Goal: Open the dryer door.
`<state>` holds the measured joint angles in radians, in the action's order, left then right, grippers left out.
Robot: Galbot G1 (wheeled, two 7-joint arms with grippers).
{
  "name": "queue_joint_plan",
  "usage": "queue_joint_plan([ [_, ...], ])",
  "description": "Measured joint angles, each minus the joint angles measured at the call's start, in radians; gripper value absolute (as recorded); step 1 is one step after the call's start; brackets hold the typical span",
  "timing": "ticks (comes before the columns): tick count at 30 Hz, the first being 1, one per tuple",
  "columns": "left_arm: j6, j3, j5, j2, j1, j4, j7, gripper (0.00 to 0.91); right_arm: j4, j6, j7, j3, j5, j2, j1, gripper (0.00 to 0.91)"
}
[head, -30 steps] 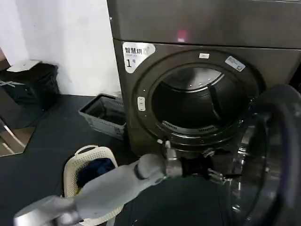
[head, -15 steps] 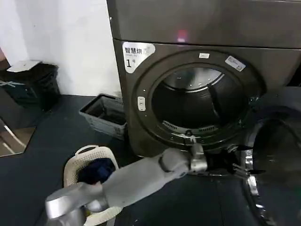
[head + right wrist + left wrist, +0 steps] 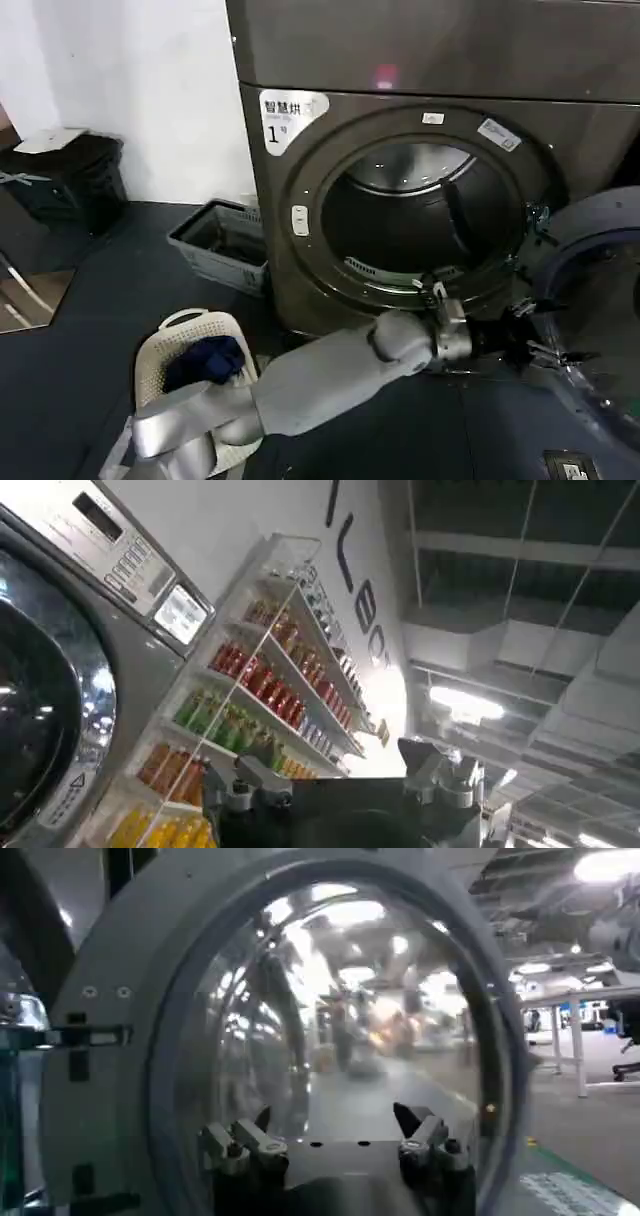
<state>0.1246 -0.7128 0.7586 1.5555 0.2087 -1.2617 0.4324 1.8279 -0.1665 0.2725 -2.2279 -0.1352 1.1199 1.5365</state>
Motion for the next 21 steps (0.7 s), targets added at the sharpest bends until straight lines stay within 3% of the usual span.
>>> queue_joint_plan([
  [5,0.108,0.001,0.033,-0.057,0.020,-0.047,-0.006,0.907,-0.010,0.002,0.007,-0.003,0.001,-0.009,-0.003,0.907],
  [8,0.236,-0.013,0.082,-0.110,0.041,-0.087,-0.043,0.907,-0.012,0.003,0.008,-0.003,0.004,-0.012,-0.007,0.907],
  [10,0.275,-0.010,0.082,-0.149,0.059,-0.120,-0.067,0.907,-0.012,0.003,0.010,-0.002,0.011,-0.015,-0.012,0.907],
  [14,0.294,0.012,0.036,-0.250,0.105,-0.211,-0.117,0.907,-0.007,0.005,0.010,0.000,0.021,-0.018,-0.020,0.907],
  [21,0.285,0.047,0.073,-0.483,0.164,-0.406,-0.113,0.907,0.007,0.001,0.008,0.002,0.028,-0.017,-0.032,0.907],
])
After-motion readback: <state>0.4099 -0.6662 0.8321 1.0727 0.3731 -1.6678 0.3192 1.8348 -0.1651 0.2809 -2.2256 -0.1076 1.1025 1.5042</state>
